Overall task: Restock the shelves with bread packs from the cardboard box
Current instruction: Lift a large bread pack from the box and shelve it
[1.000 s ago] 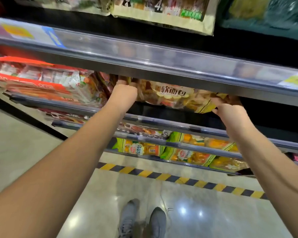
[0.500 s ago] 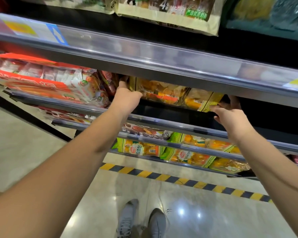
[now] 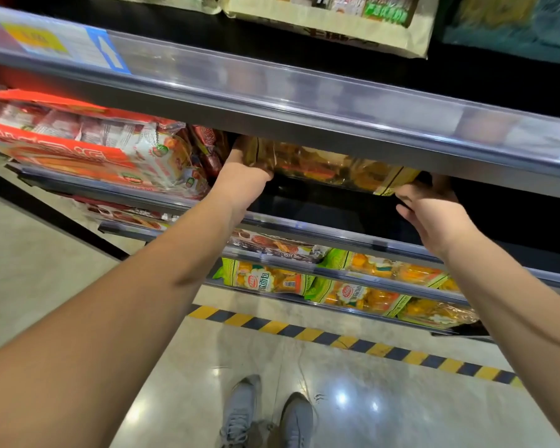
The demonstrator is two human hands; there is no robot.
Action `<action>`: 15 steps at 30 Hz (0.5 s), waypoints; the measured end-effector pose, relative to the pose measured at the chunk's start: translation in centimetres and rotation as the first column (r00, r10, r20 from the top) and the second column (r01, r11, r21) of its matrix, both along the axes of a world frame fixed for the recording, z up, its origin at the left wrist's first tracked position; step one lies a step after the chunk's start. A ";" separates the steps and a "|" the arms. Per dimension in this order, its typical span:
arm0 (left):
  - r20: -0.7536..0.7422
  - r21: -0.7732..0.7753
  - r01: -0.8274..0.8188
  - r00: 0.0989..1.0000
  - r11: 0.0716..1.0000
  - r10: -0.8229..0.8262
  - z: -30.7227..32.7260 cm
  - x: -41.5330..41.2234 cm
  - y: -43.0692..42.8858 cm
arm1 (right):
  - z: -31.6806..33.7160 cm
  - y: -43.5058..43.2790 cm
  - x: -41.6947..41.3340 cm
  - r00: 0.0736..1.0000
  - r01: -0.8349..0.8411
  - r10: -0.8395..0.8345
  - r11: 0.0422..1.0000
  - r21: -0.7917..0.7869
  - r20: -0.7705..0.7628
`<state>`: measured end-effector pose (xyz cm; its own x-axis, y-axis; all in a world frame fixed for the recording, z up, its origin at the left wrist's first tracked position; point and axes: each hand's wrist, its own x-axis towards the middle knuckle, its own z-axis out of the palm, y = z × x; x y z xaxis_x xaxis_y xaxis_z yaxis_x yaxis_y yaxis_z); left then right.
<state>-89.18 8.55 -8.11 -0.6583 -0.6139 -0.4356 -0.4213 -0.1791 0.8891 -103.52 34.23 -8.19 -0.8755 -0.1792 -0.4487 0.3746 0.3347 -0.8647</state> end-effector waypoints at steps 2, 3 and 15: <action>0.041 -0.033 0.054 0.998 0.998 -0.053 -0.2 0.3 0.0 | -0.6 -0.1 0.1 1.000 -0.007 0.005 0.997 0.071 0.027; 0.047 -0.051 0.065 0.997 0.997 -0.063 -0.6 0.4 -0.1 | -0.9 -0.1 0.3 1.000 -0.002 0.000 0.996 0.087 0.026; 0.192 -0.240 0.264 0.956 0.934 -0.221 1.5 2.3 0.2 | 0.0 0.7 3.2 0.983 -0.138 0.161 0.967 0.215 -0.089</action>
